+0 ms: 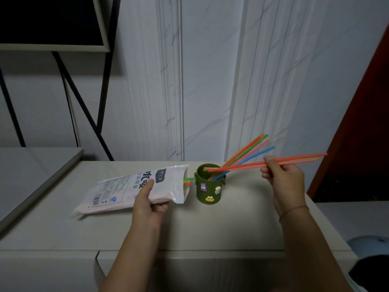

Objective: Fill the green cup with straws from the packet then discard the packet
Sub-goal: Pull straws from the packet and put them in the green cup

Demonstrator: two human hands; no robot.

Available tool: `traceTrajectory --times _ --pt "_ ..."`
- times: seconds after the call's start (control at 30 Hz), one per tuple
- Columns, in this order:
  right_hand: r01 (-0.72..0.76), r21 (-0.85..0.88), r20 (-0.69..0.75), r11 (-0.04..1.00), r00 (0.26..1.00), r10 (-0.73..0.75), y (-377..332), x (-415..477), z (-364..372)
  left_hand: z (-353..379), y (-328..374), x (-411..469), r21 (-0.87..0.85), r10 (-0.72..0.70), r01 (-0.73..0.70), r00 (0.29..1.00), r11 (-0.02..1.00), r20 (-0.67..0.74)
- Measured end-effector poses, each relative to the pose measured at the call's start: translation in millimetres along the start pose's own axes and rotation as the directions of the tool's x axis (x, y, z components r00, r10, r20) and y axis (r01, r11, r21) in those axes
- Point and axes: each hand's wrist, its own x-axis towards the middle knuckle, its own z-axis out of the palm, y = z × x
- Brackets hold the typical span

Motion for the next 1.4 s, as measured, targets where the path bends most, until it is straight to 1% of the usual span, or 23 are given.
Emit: traceTrajectory --times 0.17,0.27,0.37,0.5,0.57,0.67,0.8,0.87,0.93,1.0,1.07,1.13,1.23,1.27,1.33,1.4 --pt "0.038 -0.118 0.013 0.992 0.999 -0.037 7.4 2.7 6.7 3.4 -6.6 1.8 0.001 -0.004 0.004 1.000 1.000 -0.005" --pt "0.061 -0.202 0.073 0.977 0.996 -0.046 17.7 2.8 21.6 4.8 -11.4 1.9 0.014 -0.020 0.020 1.000 1.000 0.013" --pt "0.058 -0.250 0.154 0.967 0.988 -0.020 31.8 2.8 36.2 5.5 -15.5 1.2 0.035 -0.027 0.026 0.999 0.999 0.027" --pt "-0.010 -0.270 0.225 0.963 0.971 0.074 49.3 -0.6 49.4 6.3 -17.0 1.7 0.035 -0.020 0.018 0.999 0.999 0.042" --pt "-0.063 -0.242 0.238 0.968 0.964 0.122 54.9 -2.6 52.4 6.4 -16.2 2.1 0.035 -0.018 0.017 0.999 0.999 0.041" --pt "-0.126 -0.184 0.225 0.975 0.960 0.166 56.7 -4.7 51.4 5.4 -14.3 1.7 0.041 -0.015 0.012 0.998 0.999 0.055" --pt "-0.206 -0.158 0.176 0.966 0.956 0.233 54.5 -6.9 43.4 3.9 -10.7 0.6 0.049 0.004 -0.008 0.997 0.999 0.078" --pt "-0.285 -0.165 0.196 0.944 0.929 0.314 52.0 -10.2 39.8 4.1 -9.6 -1.2 0.049 0.019 -0.023 0.996 0.999 0.090" --pt "-0.397 -0.160 0.223 0.904 0.877 0.425 49.5 -14.9 37.0 4.1 -9.2 -3.9 0.050 0.032 -0.037 0.995 0.998 0.097" --pt "-0.505 -0.166 0.280 0.847 0.799 0.532 45.6 -22.5 35.9 3.8 -9.1 -6.4 0.073 0.051 -0.060 0.992 0.996 0.115" --pt "-0.572 -0.167 0.369 0.803 0.719 0.589 40.6 -32.3 37.8 4.4 -9.8 -10.0 0.115 0.085 -0.099 0.989 0.988 0.122" --pt "-0.569 -0.155 0.463 0.808 0.680 0.568 35.3 -43.5 41.9 6.3 -11.7 -13.9 0.174 0.129 -0.149 0.984 0.973 0.121" --pt "-0.468 -0.142 0.598 0.872 0.662 0.452 28.7 -59.5 50.0 8.2 -16.1 -19.1 0.241 0.171 -0.197 0.977 0.950 0.124" --pt "-0.424 -0.147 0.615 0.894 0.669 0.418 27.6 -63.6 52.5 8.5 -17.1 -20.1 0.245 0.178 -0.203 0.977 0.948 0.120" --pt "-0.362 -0.156 0.594 0.919 0.709 0.380 27.7 -68.6 55.8 9.0 -18.1 -21.8 0.240 0.179 -0.203 0.977 0.949 0.118" --pt "-0.354 -0.140 0.552 0.925 0.747 0.370 29.0 -70.2 57.9 9.4 -18.8 -23.0 0.228 0.173 -0.195 0.978 0.954 0.114"
